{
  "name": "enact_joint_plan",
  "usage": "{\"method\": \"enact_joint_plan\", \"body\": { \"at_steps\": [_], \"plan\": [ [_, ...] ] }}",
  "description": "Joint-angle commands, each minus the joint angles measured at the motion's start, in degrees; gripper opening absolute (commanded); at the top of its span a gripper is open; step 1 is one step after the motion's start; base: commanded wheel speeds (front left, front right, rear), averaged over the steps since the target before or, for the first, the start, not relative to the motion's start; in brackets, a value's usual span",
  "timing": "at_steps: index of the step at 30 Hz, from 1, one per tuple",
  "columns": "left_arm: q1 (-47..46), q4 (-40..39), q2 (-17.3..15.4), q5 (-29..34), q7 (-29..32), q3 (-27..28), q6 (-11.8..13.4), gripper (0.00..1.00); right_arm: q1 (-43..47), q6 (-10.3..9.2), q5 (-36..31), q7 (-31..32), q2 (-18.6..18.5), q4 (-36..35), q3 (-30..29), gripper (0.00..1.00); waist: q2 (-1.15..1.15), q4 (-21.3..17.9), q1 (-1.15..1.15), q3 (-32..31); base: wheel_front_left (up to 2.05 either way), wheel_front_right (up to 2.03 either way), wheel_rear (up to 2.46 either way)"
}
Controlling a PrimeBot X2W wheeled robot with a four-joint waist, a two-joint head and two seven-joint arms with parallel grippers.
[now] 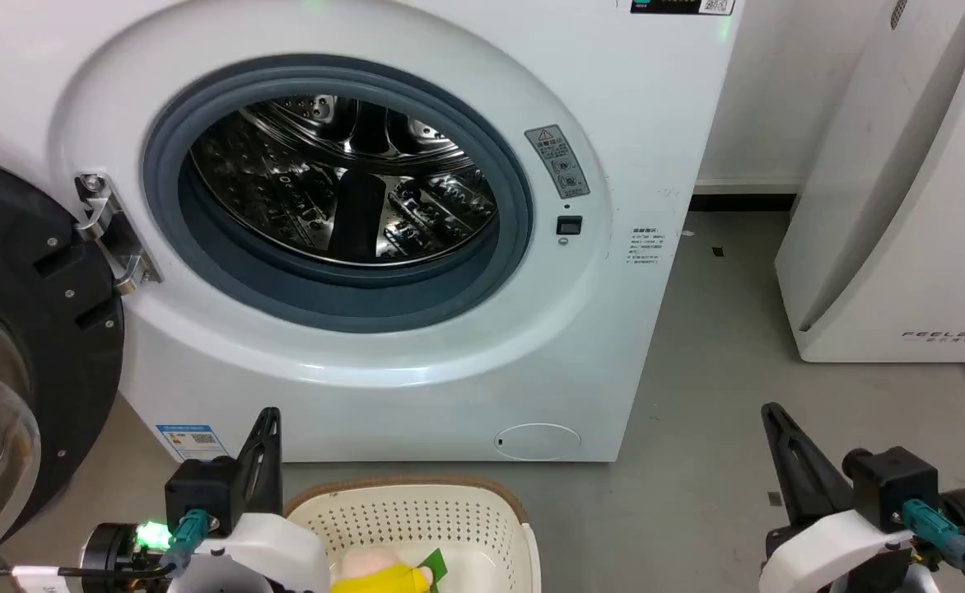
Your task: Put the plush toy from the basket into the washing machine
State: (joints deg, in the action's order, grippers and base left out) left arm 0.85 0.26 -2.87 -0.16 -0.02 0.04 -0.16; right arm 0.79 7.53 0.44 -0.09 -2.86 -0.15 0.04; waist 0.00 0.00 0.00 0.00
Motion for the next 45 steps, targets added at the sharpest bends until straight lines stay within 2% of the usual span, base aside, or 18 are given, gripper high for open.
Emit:
{"method": "enact_joint_plan", "body": {
  "at_steps": [1,22,23,45],
  "plan": [
    [-0.85,-0.26,0.00,0.16,0.02,-0.04,0.16,0.00,-0.79,-0.04,-0.44,0.09,-0.01,0.15,-0.04,0.00,0.00,0.00,0.00,0.00,0.00,0.00,0.00],
    [-0.85,-0.26,0.00,0.16,0.02,-0.04,0.16,0.00,-0.79,-0.04,-0.44,0.09,-0.01,0.15,-0.04,0.00,0.00,0.00,0.00,0.00,0.00,0.00,0.00],
    [0.02,0.01,0.00,0.00,-0.01,0.02,-0.01,1.00,0.01,0.01,0.03,-0.01,0.00,-0.01,-0.01,1.00,0.00,0.00,0.00,0.00,0.00,0.00,0.00],
    [-2.45,4.10,0.00,-0.58,-2.41,-2.31,1.43,1.00,-0.53,0.00,3.58,-2.40,0.00,-0.68,-1.52,1.00,0.00,-0.36,0.00,1.80,0.00,0.00,0.00]
  ]
}}
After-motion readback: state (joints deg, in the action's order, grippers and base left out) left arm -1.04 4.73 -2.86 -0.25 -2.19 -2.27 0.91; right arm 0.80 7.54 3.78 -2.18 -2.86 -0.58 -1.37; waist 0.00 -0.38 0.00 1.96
